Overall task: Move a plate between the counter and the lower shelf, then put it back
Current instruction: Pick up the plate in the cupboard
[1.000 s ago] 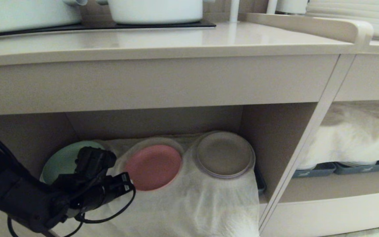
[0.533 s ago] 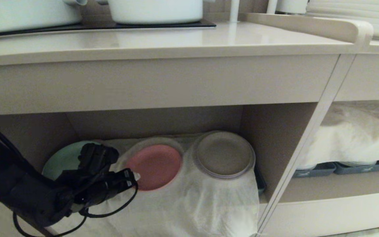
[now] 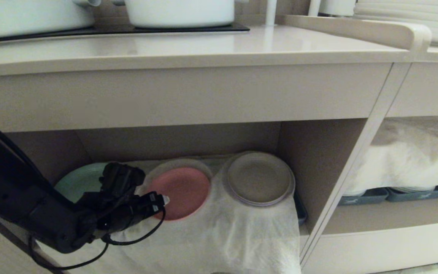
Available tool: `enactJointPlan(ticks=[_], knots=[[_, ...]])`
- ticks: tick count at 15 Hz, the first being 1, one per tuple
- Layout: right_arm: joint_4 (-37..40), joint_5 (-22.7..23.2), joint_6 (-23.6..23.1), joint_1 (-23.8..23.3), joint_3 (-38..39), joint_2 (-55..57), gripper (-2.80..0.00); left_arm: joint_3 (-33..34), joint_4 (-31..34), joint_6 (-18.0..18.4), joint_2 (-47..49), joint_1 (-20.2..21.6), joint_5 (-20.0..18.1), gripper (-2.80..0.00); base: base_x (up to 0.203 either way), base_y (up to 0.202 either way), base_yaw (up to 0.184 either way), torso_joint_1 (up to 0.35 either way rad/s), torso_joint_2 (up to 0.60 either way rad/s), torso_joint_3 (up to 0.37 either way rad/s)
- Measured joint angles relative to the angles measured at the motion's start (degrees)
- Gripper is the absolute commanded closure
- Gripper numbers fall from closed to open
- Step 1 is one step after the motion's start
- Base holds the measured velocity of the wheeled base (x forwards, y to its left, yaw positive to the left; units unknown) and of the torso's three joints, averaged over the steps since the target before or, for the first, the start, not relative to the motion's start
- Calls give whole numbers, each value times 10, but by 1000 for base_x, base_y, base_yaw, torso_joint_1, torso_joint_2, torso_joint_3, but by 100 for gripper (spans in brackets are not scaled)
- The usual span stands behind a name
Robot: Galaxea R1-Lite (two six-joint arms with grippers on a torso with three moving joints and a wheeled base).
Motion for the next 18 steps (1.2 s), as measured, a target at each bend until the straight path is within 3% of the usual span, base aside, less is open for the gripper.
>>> enactJointPlan(ticks=[9,18], knots=[[0,0,0,0,0,0,0,-12,0,-7,28,-2,-29,-280,0,0,0,0,0,0],[0,0,0,0,0,0,0,-49,1,-6,53,-1,-33,-280,0,0,0,0,0,0]])
